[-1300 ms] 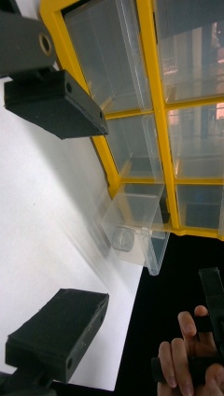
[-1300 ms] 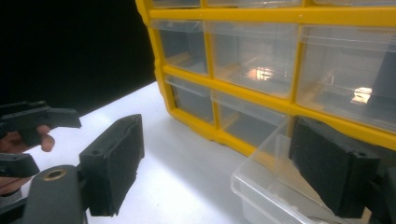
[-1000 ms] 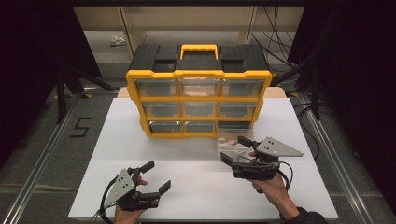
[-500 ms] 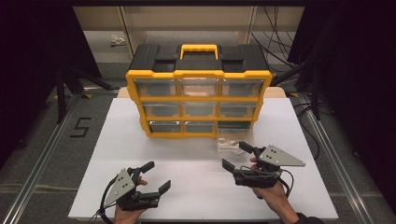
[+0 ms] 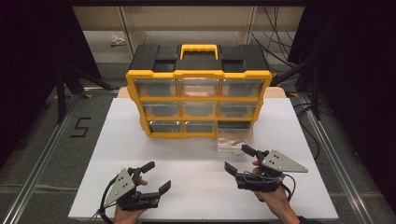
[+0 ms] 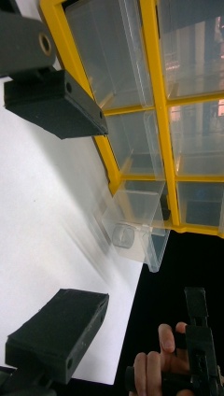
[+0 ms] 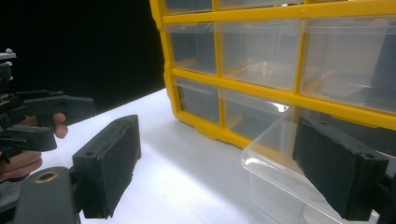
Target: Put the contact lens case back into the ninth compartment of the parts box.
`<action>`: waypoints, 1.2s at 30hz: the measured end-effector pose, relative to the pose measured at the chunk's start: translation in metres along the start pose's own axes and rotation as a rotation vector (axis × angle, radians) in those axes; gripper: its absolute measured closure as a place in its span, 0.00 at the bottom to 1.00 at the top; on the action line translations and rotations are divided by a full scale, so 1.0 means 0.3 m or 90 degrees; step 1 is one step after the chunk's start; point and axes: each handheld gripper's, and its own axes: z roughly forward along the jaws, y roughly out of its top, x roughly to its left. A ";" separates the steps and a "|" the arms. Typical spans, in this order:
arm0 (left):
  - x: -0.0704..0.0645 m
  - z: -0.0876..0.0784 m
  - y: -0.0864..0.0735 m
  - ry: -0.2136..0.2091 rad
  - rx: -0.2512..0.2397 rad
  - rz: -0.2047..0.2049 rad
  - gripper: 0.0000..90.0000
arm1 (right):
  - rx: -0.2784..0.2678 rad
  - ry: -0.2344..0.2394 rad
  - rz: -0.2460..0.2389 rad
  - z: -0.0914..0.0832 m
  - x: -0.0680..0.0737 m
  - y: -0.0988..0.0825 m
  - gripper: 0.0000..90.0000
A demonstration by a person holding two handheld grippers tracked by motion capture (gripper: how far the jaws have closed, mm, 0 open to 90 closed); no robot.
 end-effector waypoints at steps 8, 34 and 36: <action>-0.001 0.000 0.000 -0.005 0.001 -0.001 0.17 | -0.016 -0.011 -0.007 -0.023 0.000 -0.012 0.18; -0.004 0.000 0.000 -0.011 0.000 0.000 0.17 | -0.012 -0.029 0.002 -0.080 0.006 -0.094 0.17; -0.004 0.000 0.000 -0.011 0.000 0.000 0.17 | -0.009 -0.028 0.001 -0.084 0.011 -0.099 0.17</action>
